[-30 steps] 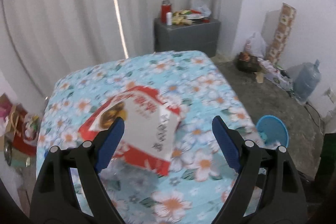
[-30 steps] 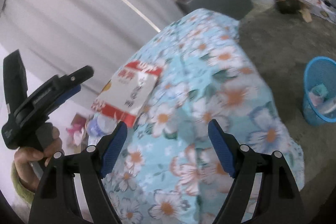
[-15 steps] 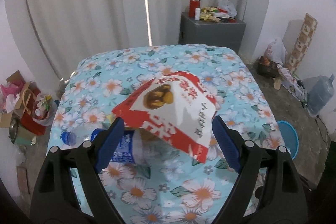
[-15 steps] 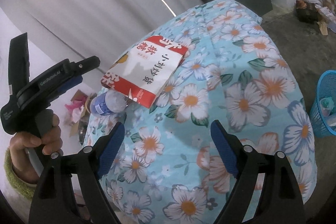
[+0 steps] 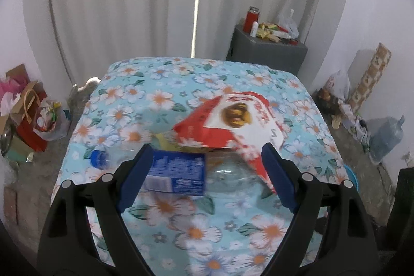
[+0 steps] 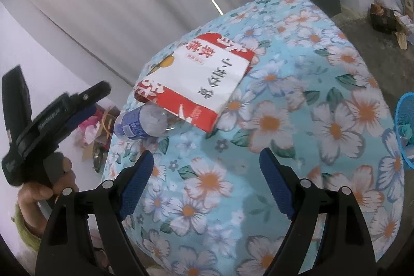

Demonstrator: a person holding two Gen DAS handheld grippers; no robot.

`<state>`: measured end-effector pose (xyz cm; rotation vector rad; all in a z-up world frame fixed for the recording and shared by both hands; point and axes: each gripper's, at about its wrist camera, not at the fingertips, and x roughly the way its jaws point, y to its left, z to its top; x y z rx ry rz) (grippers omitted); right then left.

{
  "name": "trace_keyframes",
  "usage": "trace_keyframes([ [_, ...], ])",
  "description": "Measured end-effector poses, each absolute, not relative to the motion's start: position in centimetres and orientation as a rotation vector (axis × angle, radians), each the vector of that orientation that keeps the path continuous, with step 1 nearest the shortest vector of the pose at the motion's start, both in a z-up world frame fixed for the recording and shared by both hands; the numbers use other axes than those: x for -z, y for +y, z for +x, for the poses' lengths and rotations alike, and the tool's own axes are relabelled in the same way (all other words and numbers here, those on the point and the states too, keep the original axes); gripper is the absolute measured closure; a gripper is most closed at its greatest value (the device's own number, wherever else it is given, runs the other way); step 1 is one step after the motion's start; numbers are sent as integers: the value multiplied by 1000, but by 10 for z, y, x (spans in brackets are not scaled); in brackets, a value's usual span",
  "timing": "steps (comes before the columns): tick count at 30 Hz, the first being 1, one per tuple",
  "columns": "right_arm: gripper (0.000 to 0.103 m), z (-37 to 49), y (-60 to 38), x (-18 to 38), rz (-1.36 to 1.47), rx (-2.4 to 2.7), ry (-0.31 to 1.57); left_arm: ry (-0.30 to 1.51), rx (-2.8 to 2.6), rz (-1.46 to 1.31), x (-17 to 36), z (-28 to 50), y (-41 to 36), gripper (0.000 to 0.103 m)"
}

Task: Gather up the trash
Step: 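Reach the right tool toward the red-and-white paper bag while the left tool approaches the blue-labelled bottle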

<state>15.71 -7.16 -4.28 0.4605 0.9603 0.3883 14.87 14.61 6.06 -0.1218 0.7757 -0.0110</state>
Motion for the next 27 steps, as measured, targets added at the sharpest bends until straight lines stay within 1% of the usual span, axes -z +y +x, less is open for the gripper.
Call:
trace_keyframes([
  [8, 21, 167, -21, 40, 402, -425, 997, 729, -3, -198, -49, 133, 207, 21],
  [12, 21, 164, -9, 39, 408, -492, 982, 708, 1, -210, -41, 127, 228, 21],
  [17, 21, 159, -31, 45, 381, -497, 981, 687, 39, -235, -33, 119, 241, 21],
  [23, 21, 171, -71, 50, 483, -422, 1000, 660, 90, -190, -17, 111, 235, 21],
  [27, 22, 179, -84, 48, 559, -421, 977, 646, 143, -164, -11, 106, 224, 21],
])
